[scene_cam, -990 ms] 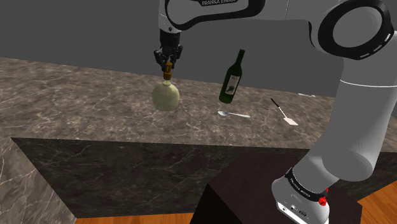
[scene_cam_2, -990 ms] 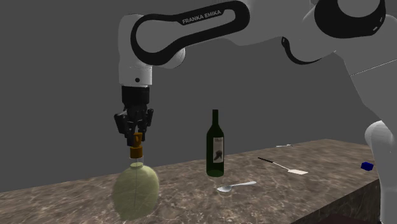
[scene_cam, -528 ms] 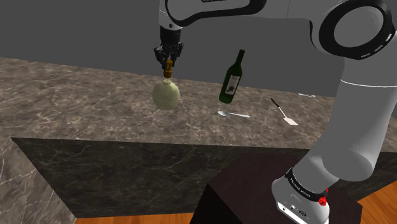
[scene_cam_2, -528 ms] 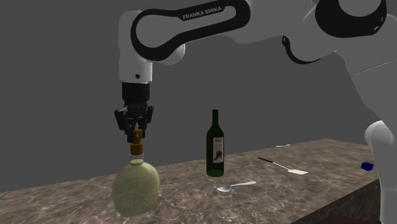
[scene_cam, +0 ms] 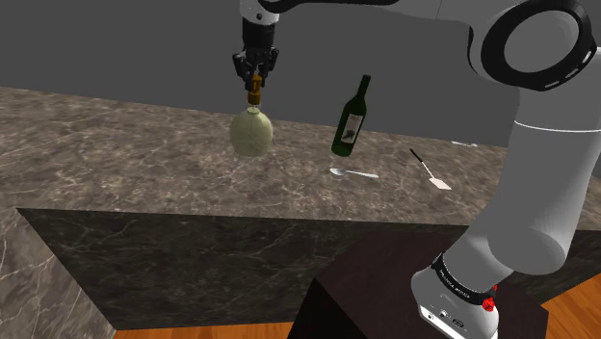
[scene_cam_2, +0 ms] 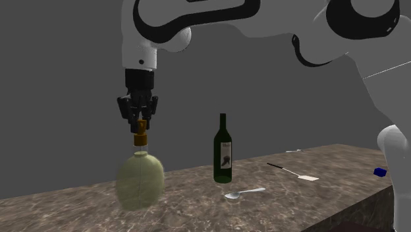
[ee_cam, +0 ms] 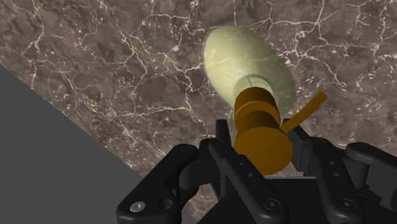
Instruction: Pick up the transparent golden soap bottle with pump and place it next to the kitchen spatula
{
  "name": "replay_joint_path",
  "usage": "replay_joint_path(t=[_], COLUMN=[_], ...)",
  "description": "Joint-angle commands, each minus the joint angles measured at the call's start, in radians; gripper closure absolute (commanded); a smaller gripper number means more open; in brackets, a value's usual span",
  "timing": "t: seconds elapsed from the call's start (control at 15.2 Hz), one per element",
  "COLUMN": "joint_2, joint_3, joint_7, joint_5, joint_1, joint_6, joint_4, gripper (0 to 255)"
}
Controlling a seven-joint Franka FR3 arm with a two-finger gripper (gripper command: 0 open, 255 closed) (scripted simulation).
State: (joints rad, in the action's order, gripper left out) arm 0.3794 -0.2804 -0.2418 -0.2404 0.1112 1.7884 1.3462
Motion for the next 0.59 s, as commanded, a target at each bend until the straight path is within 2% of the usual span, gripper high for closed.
replay_joint_path(t=[0.0, 0.26, 0.53], joint_2=[-0.002, 0.008, -0.116], joint_3=[0.0, -0.001, 0.015], joint_7=[0.005, 0.012, 0.086], joint_5=[0.001, 0.0, 0.042], joint_1=[0.001, 0.007, -0.072], joint_6=[-0.024, -0.08, -0.011], joint_4=[-0.023, -0.09, 0.089], gripper=[255, 255, 255])
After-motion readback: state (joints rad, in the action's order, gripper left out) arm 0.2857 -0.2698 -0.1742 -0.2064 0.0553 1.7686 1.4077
